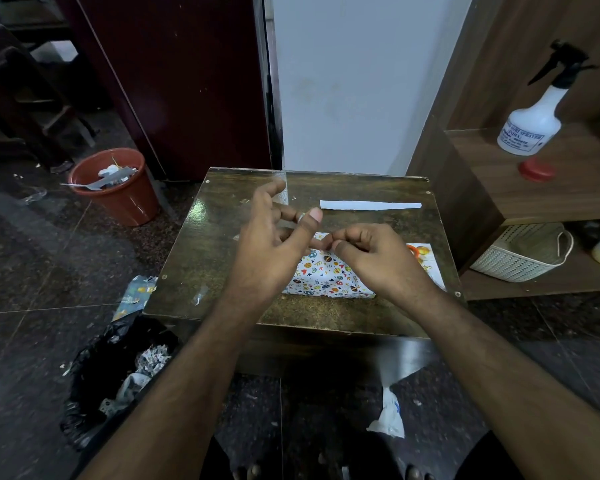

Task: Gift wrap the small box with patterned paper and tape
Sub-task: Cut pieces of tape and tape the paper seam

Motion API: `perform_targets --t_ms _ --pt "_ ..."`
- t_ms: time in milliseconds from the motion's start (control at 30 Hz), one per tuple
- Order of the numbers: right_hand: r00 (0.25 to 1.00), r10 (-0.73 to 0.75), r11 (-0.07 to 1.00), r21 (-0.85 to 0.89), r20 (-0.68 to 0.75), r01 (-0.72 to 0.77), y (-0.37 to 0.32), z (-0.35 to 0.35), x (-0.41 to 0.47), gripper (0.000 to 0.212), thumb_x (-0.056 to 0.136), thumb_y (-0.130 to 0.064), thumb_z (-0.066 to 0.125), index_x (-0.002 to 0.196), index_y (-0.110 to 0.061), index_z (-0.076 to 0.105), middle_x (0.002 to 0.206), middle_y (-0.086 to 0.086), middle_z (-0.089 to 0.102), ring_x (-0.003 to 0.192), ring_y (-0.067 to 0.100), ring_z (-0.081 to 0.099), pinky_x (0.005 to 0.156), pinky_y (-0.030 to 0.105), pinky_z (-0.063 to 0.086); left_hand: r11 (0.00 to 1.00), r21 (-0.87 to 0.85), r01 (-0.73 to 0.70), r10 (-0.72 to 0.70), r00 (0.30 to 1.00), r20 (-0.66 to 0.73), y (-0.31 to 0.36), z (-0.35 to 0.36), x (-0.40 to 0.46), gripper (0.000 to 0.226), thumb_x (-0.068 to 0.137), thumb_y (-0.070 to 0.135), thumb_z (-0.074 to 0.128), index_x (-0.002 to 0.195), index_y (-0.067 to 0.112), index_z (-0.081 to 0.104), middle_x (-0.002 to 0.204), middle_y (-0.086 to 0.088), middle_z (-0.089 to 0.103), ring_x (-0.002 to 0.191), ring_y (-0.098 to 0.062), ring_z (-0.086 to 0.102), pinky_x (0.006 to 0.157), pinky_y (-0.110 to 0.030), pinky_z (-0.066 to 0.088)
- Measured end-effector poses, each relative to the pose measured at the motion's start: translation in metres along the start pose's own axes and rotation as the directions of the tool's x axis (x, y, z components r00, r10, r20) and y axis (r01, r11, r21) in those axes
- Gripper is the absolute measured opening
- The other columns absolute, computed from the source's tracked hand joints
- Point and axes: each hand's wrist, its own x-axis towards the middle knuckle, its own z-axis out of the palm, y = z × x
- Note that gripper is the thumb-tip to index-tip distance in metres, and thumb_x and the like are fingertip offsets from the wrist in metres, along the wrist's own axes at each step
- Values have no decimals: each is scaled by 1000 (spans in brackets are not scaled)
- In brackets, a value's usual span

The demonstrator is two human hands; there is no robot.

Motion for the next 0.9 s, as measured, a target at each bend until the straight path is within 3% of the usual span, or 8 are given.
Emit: perform_targets --t_ms 100,200,333,467,600,700,800,900 --pt "1000 -28 998 -53 -4 27 4 -1 1 21 100 -19 60 97 -26 80 63 -10 69 53 12 56 55 25 42 999 -34 20 -19 999 31 2 4 -1 62 101 29 65 151 21 30 111 -5 67 80 -16 78 83 -45 64" --pt "999 -39 995 -92 -8 38 4 -2 2 21 100 -16 60 95 -23 79 52 -24 60 47 -1 50 50 10 32 999 -44 24 -21 998 66 0 6 -2 62 101 29 64 151 20 28 106 -1 70 82 -14 78 85 -38 63" --pt "998 -66 989 -135 3 66 4 -5 0 24 100 -20 60 84 -26 77 53 -20 60 46 2 47 54 14 34 1000 12 13 -14 994 111 0 8 -4 68 101 31 64 154 18 24 99 4 74 86 -7 76 79 -13 55" --pt "994 -106 973 -208 -18 100 6 -4 1 20 99 -28 60 89 -28 77 56 -11 62 50 6 51 76 28 37 996 87 8 -18 994 111 0 8 -4 68 102 36 62 154 18 23 95 7 75 88 -2 74 87 -20 52" --pt "984 -158 948 -291 -80 129 8 -4 2 17 99 -31 61 95 -27 76 54 -11 56 52 7 47 81 36 39 994 108 18 -31 993 118 0 9 -4 69 101 40 62 154 20 23 97 9 75 89 -2 74 88 -23 53" --pt "968 -219 927 -334 -120 168 8 -5 3 18 98 -32 59 108 -29 73 60 -26 56 58 3 46 88 45 47 997 69 40 -48 991 127 0 9 -4 65 102 39 62 152 22 24 103 10 74 88 -7 77 93 -33 53" --pt "941 -325 904 -324 -98 279 5 -9 0 18 98 -33 56 109 -32 70 75 -23 53 75 2 51 87 45 48 997 22 71 -73 990 124 3 8 -4 61 102 36 61 150 23 27 106 10 72 83 -8 78 86 -28 53" --pt "925 -379 828 -433 36 356 5 -11 -4 18 100 -24 58 105 -36 69 87 -16 45 93 9 45 87 41 38 996 20 92 -94 990 108 6 5 -4 58 101 36 62 149 24 31 100 10 72 80 6 73 76 -18 48"
